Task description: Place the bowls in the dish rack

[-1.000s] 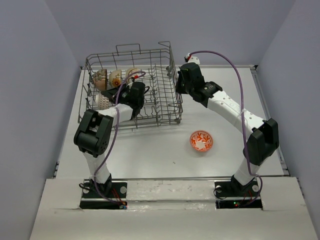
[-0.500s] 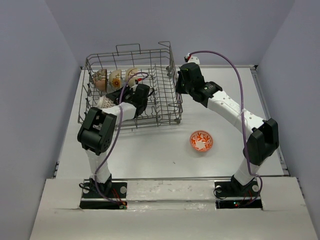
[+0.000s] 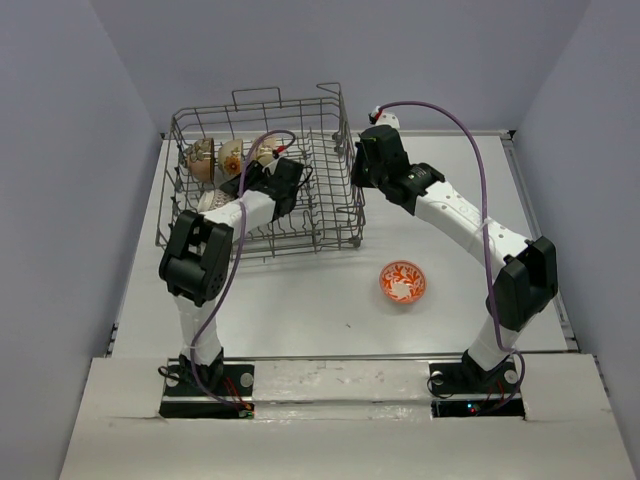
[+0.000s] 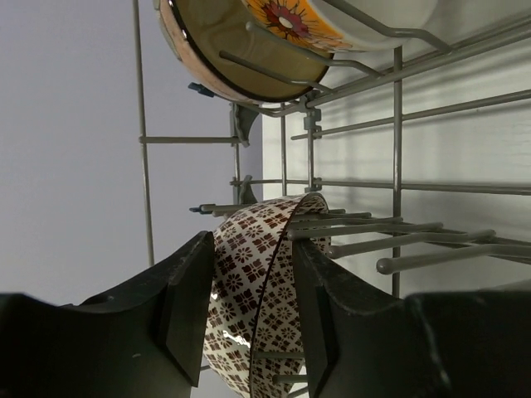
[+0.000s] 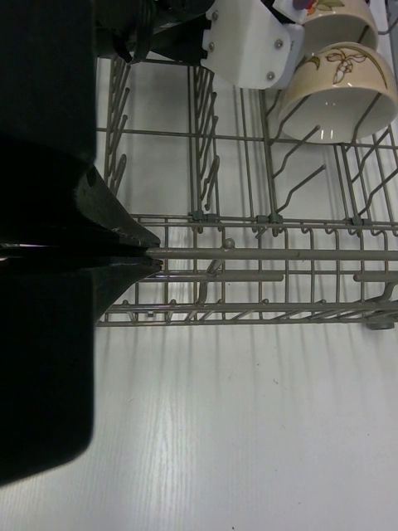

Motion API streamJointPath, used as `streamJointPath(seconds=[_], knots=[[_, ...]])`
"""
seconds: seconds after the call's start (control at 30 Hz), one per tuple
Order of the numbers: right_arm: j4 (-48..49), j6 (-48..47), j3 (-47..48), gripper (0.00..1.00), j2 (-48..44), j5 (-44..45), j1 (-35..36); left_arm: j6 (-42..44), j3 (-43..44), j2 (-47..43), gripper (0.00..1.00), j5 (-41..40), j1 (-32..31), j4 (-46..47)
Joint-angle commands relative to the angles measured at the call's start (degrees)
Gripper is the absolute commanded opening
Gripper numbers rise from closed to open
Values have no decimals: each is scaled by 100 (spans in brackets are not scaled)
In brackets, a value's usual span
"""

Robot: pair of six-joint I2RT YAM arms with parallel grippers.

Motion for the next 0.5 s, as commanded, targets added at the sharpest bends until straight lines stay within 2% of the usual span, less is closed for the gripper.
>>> streamJointPath(seconds=[0.0, 0.47], knots=[[178, -101, 34, 2, -48, -74, -4, -945, 372, 18, 51, 445, 139, -814], [169, -119, 43, 2, -74, -109, -4, -2017, 680, -510, 53, 1824, 508, -1481]])
